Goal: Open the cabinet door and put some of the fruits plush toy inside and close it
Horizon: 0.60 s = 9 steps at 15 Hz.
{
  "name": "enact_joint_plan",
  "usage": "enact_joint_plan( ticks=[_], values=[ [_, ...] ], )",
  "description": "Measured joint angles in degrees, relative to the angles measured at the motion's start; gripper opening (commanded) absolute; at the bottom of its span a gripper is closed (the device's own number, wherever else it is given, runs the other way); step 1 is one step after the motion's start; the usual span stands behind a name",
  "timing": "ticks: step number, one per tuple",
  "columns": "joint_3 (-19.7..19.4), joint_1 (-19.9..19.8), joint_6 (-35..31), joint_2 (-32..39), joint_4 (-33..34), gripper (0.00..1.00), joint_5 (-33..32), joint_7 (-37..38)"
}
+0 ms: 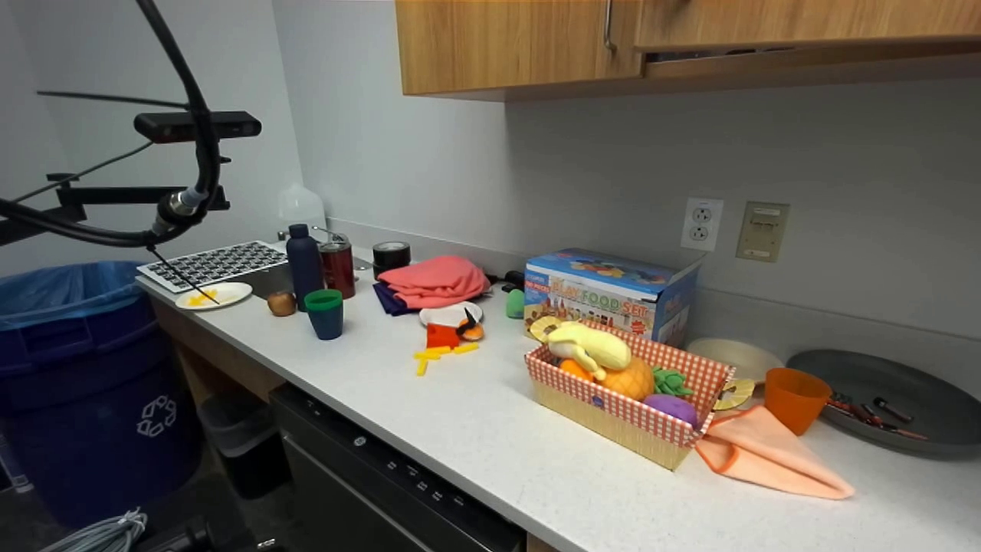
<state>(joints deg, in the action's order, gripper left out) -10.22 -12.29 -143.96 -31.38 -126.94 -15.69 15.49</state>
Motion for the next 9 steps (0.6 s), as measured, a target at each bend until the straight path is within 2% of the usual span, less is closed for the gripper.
enact_joint_plan(
  ticks=[9],
  values=[
    [-0.35, -5.33, -12.12, -4.67, -8.82, 1.00, 5.02, -3.01]
  ],
)
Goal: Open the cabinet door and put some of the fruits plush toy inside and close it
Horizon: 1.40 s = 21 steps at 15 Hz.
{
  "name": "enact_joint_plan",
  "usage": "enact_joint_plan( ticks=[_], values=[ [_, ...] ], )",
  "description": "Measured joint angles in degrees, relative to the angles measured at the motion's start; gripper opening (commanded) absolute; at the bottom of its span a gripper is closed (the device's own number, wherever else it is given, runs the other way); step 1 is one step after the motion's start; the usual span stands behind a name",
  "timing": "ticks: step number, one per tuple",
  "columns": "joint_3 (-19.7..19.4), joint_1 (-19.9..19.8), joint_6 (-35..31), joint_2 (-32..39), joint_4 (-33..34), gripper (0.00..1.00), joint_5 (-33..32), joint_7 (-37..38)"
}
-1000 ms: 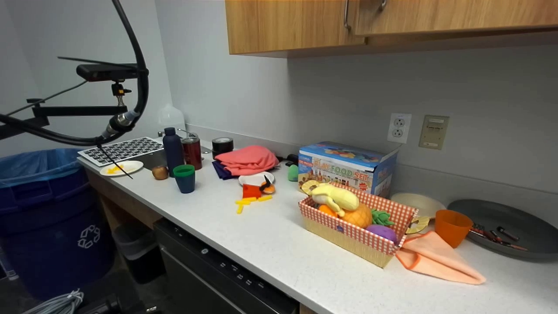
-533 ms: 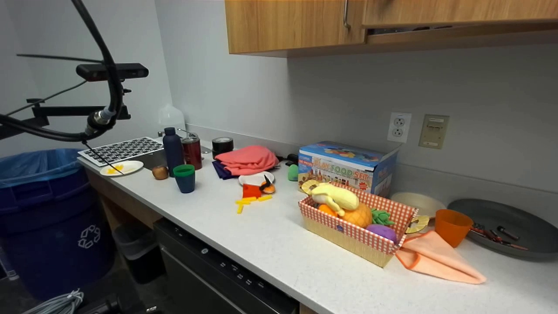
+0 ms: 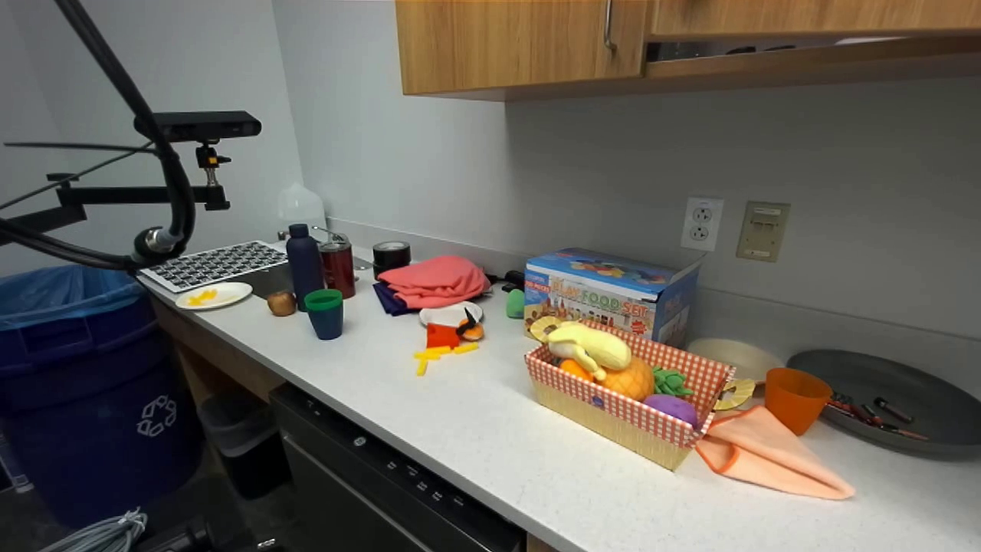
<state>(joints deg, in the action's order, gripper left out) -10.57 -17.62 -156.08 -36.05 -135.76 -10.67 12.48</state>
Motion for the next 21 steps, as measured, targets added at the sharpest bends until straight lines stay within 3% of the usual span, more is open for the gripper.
enact_joint_plan(
  ticks=[9, 19, 21],
  values=[
    [0.23, -0.16, -2.82, -0.02, -1.26, 1.00, 3.48, -2.52],
    [0.41, -0.22, -2.75, 0.03, -1.20, 1.00, 3.60, -2.61],
    [-0.44, 0.66, -0.13, 0.14, 0.08, 1.00, 4.22, -4.53]
  ],
)
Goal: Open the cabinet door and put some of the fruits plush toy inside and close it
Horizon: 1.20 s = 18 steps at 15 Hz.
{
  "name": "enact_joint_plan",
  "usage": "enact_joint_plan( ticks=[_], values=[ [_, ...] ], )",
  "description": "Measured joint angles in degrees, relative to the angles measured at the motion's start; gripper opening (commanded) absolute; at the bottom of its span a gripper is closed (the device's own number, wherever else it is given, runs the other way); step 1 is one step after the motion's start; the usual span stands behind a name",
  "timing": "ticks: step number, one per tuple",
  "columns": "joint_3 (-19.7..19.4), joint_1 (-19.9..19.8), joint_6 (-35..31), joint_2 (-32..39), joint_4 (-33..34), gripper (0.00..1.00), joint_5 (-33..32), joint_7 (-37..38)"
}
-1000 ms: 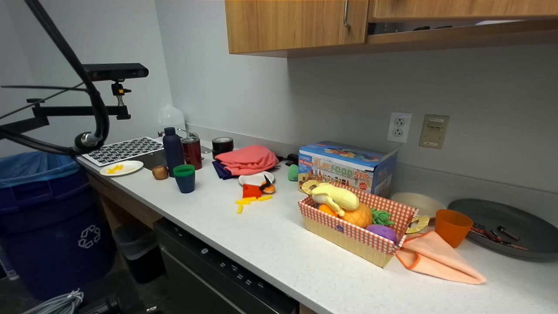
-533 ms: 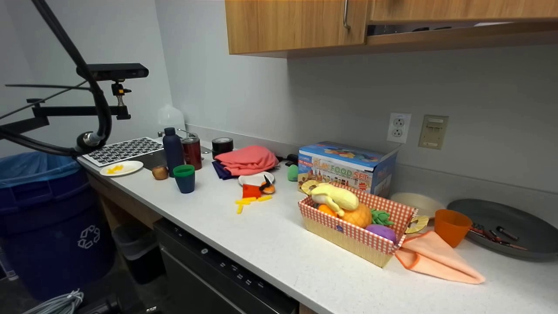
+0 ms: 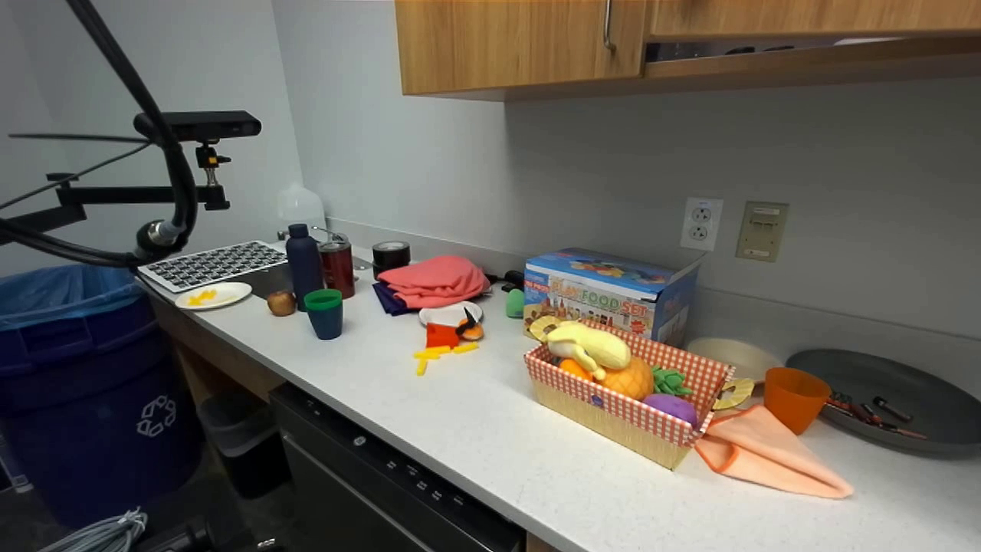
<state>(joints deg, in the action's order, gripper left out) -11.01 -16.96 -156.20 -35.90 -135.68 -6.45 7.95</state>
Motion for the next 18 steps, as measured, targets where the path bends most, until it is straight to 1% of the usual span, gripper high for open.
enact_joint_plan(
  ticks=[2, 5, 7, 11, 14, 18],
  values=[
    [-2.37, 1.94, 5.71, 0.42, 2.92, 1.00, 1.66, -4.12],
    [-6.44, 4.20, 17.88, 0.29, 8.83, 1.00, 4.60, -10.51],
    [-8.16, 4.14, 25.16, -0.11, 13.22, 1.00, 4.73, -13.06],
    [-10.99, 3.97, 37.09, -0.17, 21.12, 1.00, 4.68, -19.06],
    [-10.95, 4.09, 45.99, -0.97, 23.43, 1.00, 4.68, -23.35],
    [-7.98, 5.67, 58.33, -4.95, 23.16, 1.00, 4.70, -27.56]
  ],
)
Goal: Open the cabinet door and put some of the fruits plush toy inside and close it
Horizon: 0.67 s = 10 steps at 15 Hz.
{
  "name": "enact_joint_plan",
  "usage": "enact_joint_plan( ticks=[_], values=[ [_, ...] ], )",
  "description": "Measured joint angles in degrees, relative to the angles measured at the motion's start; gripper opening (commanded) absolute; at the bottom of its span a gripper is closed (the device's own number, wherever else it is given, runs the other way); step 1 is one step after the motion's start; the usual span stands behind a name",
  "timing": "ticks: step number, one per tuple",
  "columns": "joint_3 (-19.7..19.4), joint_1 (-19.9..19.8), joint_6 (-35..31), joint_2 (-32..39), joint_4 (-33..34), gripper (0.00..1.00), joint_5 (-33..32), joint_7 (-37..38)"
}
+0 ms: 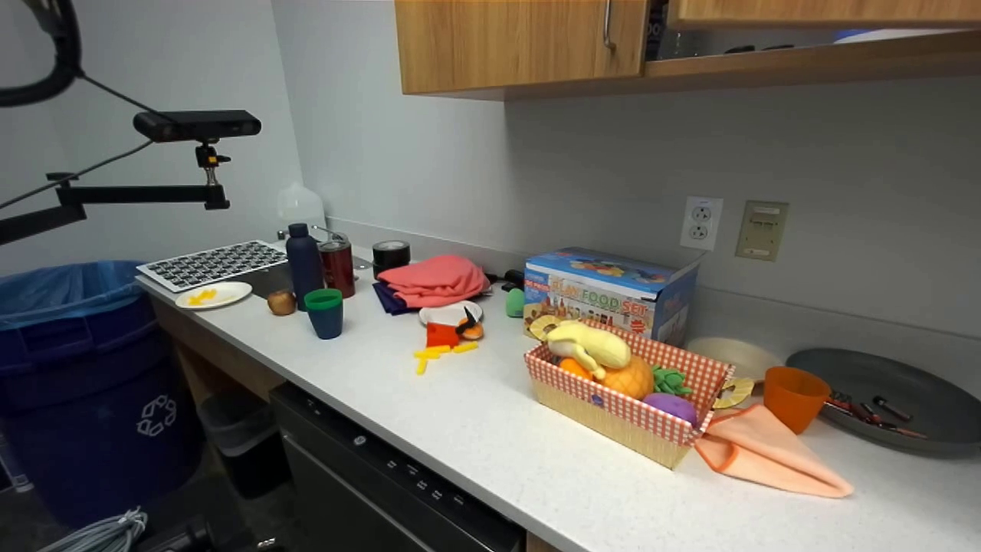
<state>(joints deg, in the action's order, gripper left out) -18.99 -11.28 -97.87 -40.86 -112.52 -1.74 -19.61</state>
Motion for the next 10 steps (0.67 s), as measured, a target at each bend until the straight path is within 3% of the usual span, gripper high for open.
enact_joint_plan(
  ticks=[2, 5, 10],
  values=[
    [1.96, 2.05, 4.54, -2.60, -0.46, 1.00, 0.27, -0.94],
    [4.68, 6.10, 4.24, -6.12, -2.69, 1.00, 1.01, -2.01],
    [7.16, 12.31, -11.79, -8.98, -12.33, 1.00, 1.20, -3.61]
  ],
)
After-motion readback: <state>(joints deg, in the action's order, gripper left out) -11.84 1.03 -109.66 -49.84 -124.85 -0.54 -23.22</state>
